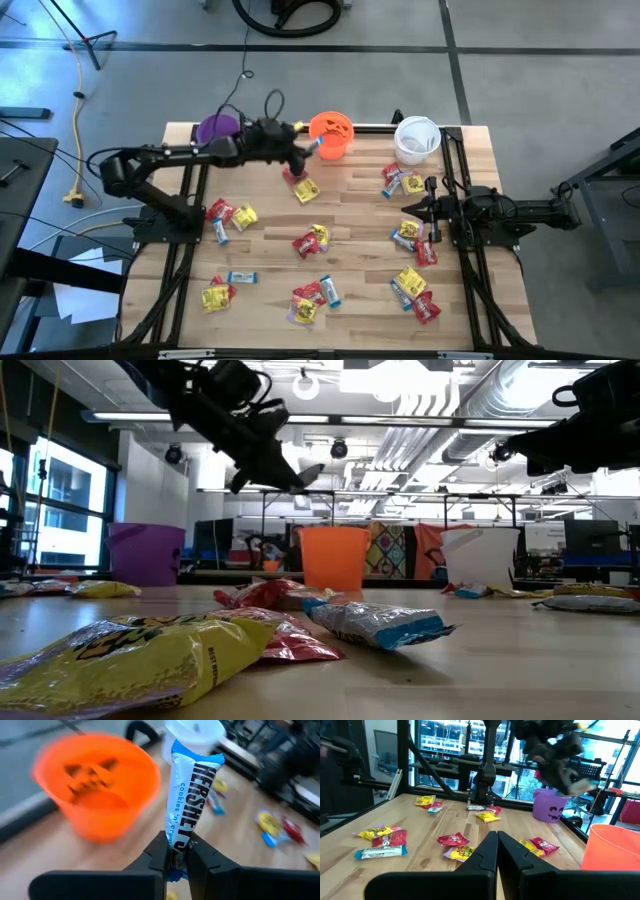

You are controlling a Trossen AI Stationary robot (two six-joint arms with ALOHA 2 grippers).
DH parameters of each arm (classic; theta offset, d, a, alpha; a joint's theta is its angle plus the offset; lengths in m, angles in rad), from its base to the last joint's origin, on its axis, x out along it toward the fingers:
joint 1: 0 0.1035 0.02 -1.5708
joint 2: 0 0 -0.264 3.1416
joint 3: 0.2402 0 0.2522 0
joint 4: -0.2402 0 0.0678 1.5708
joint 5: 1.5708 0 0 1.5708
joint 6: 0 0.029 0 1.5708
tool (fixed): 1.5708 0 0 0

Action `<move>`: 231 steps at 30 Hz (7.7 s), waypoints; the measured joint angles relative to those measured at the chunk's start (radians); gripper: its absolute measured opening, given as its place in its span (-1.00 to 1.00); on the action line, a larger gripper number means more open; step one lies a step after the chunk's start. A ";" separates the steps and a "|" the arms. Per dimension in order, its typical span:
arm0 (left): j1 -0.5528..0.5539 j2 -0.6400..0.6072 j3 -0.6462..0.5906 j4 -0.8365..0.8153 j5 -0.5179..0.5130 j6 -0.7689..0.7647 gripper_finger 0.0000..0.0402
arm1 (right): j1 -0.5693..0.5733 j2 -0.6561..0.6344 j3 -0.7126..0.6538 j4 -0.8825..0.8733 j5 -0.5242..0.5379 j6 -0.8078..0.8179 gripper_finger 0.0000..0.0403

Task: Organize candy in baskets
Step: Put the white chocolate into the orange bucket, then put the yellow candy into the white bucket, then put the red candy into the violet bucket

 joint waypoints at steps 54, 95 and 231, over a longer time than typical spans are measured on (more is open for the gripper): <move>-0.139 0.177 0.071 0.117 -0.165 0.050 -0.98 | -0.005 -0.001 0.000 0.457 0.889 0.203 -1.00; -0.058 -0.483 -0.583 0.333 -0.200 -0.032 -1.00 | -0.241 0.702 0.441 -0.738 0.352 1.202 -0.19; 0.148 -0.483 -0.582 0.249 0.170 -0.058 -1.00 | -1.006 1.510 1.320 -1.163 -0.075 0.408 -0.92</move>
